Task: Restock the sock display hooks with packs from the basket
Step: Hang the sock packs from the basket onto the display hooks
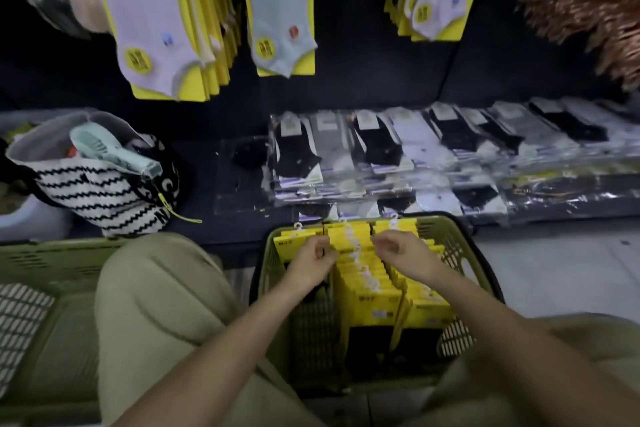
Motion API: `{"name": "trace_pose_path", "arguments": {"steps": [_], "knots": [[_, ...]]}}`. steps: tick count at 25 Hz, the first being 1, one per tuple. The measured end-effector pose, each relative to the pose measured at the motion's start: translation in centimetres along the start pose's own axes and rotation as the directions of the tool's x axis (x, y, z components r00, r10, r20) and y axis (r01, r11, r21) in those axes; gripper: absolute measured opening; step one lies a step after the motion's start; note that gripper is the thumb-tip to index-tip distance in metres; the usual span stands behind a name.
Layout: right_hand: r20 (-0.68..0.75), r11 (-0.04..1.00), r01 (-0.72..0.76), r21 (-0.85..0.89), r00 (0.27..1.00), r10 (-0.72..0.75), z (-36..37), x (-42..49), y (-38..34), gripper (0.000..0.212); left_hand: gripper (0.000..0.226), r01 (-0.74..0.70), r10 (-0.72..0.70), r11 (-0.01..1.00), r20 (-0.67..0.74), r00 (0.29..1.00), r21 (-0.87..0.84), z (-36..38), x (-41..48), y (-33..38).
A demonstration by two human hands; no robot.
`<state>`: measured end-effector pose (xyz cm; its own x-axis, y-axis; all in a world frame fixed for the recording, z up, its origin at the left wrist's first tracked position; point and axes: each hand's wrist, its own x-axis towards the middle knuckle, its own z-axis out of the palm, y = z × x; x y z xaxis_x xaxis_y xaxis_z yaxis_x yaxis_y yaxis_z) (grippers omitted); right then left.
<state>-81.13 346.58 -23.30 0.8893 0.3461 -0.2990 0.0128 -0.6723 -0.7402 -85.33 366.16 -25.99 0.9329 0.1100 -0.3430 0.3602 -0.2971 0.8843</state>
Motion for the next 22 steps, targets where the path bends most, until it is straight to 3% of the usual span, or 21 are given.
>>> {"name": "trace_pose_path", "arguments": {"steps": [2, 4, 7, 11, 15, 18, 22], "knots": [[0.019, 0.948, 0.056, -0.313, 0.998, -0.053, 1.2, -1.1, 2.4, 0.029, 0.045, 0.028, -0.039, 0.993, 0.089, 0.995, 0.112, 2.3, -0.3, -2.3], [0.052, 0.875, 0.065, -0.479, 0.998, -0.046, 2.2, -1.7, 3.8, 0.037, 0.052, 0.028, -0.053, 0.977, 0.112, 0.992, 0.209, 4.0, -0.5, -3.9], [0.129, 0.848, 0.032, -0.529, 0.991, 0.043, 3.3, -1.7, 5.0, 0.06, 0.057, 0.043, -0.07, 0.958, 0.087, 0.994, 0.282, 5.6, -0.7, -5.1], [0.143, 0.7, 0.056, -0.712, 0.988, 0.066, 4.6, -1.6, 6.3, 0.081, 0.059, 0.033, -0.058, 0.949, 0.069, 0.996, 0.314, 6.0, -1.1, -5.5], [0.094, 0.598, 0.065, -0.799, 0.995, 0.018, 5.4, -1.3, 6.4, 0.067, 0.063, 0.01, -0.063, 0.932, 0.135, 0.989, 0.363, 6.3, -1.5, -5.7], [0.116, 0.603, 0.099, -0.792, 0.993, -0.01, 5.9, -1.5, 6.8, 0.066, 0.053, 0.008, -0.058, 0.901, 0.102, 0.993, 0.433, 6.7, -1.9, -6.5], [0.155, 0.608, 0.159, -0.778, 0.986, -0.059, 5.9, -1.5, 6.7, 0.065, 0.048, 0.08, -0.112, 0.947, 0.086, 0.99, 0.311, 6.4, -2.0, -6.5]]}}
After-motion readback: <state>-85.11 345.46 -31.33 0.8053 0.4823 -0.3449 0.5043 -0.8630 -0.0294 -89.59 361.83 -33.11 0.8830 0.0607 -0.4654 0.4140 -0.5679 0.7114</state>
